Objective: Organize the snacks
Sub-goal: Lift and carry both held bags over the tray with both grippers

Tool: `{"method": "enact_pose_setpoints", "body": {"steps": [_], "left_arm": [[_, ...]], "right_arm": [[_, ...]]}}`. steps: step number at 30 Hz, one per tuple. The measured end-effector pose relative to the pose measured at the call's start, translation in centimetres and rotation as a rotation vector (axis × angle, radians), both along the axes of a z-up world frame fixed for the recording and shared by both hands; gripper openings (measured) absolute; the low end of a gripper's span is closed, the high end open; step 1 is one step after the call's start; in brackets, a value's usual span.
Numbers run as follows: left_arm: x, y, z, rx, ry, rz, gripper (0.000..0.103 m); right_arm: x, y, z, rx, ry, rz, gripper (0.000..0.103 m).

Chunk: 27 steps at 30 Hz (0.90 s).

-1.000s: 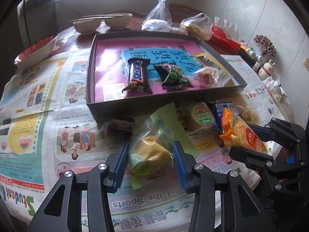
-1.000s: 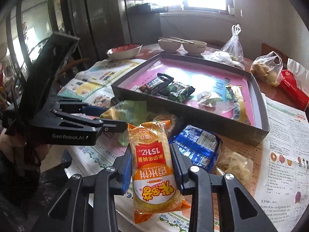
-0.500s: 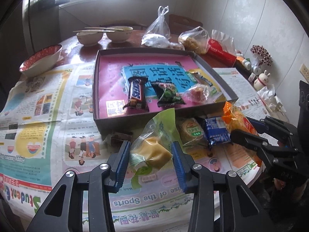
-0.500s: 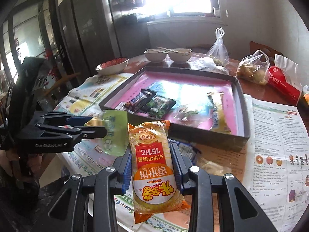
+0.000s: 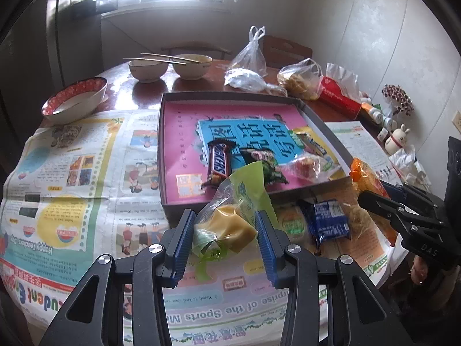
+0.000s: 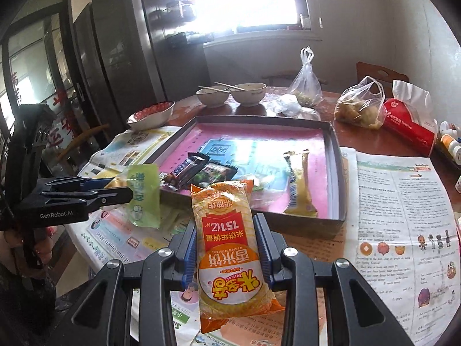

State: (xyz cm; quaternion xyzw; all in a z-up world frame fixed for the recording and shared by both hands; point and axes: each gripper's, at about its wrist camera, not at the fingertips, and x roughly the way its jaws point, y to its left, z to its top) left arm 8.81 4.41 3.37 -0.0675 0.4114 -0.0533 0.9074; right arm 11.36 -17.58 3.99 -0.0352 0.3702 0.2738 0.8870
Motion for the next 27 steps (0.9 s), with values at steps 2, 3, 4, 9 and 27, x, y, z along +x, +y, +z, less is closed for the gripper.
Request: {"method": "enact_pose_setpoints", "body": {"steps": [2, 3, 4, 9, 27], "left_arm": [[0.2, 0.2, 0.2, -0.004, -0.006, 0.006, 0.045], [0.3, 0.2, 0.3, -0.007, -0.008, 0.008, 0.045], [0.3, 0.2, 0.4, -0.01, -0.009, 0.011, 0.045], [1.0, 0.1, 0.8, -0.026, -0.019, 0.012, 0.045], [4.4, -1.1, 0.9, -0.046, -0.022, 0.012, 0.045]], "right_arm": [[0.2, -0.2, 0.2, 0.005, -0.002, -0.007, 0.037], [0.3, -0.3, 0.3, 0.007, -0.006, -0.013, 0.037], [0.4, -0.4, 0.4, 0.009, -0.008, -0.016, 0.037], [1.0, -1.1, 0.6, 0.024, -0.013, -0.044, 0.037], [3.0, -2.9, 0.6, 0.042, -0.021, -0.106, 0.037]]}}
